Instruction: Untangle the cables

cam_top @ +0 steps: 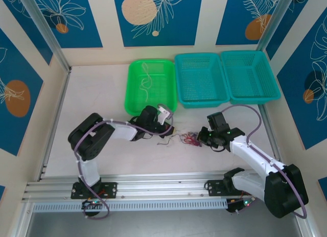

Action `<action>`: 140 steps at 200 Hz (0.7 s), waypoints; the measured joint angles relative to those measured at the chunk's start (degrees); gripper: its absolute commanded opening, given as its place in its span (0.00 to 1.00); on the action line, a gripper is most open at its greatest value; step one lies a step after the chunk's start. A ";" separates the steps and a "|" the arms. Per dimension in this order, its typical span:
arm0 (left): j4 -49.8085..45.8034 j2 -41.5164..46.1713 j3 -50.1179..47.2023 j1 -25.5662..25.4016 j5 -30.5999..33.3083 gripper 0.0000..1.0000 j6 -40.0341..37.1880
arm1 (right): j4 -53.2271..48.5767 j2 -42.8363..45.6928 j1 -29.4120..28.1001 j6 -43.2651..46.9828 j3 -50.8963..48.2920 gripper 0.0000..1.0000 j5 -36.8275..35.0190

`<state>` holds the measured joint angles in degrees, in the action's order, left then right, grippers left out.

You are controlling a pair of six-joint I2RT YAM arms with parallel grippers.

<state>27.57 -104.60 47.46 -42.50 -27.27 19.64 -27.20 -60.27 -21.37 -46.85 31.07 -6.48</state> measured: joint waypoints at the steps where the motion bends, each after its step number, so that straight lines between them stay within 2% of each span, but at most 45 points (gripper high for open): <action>1: -0.04 0.17 -0.11 0.00 0.09 0.00 0.02 | -0.15 0.09 0.09 -0.26 0.00 0.01 -0.26; 25: -2.93 9.79 -3.04 0.20 3.65 0.00 0.44 | -1.88 2.86 3.37 -3.32 -0.85 0.00 -3.06; 57: -4.92 25.35 -7.39 2.40 8.35 0.00 1.66 | -4.42 6.88 13.46 -7.89 -4.00 0.00 -4.04; 86: -9.77 38.84 -12.17 8.57 12.76 0.00 4.26 | -5.75 11.06 26.60 -9.66 -6.75 0.00 -1.20; 112: -18.60 50.25 -13.90 13.90 18.40 0.00 5.84 | -5.86 13.42 37.75 -10.45 -7.80 0.00 3.43; 126: -23.10 55.69 -13.97 16.87 21.40 0.00 6.47 | -5.86 13.51 41.64 -10.62 -7.85 0.00 5.33; 140: -26.56 59.78 -14.03 19.78 23.41 0.00 7.30 | -5.88 13.51 43.15 -10.60 -7.85 0.00 6.14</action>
<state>1.02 -44.82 33.43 -22.72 -3.86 26.94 -33.08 -46.76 21.78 -57.45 23.22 -0.34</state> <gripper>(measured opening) 0.041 0.071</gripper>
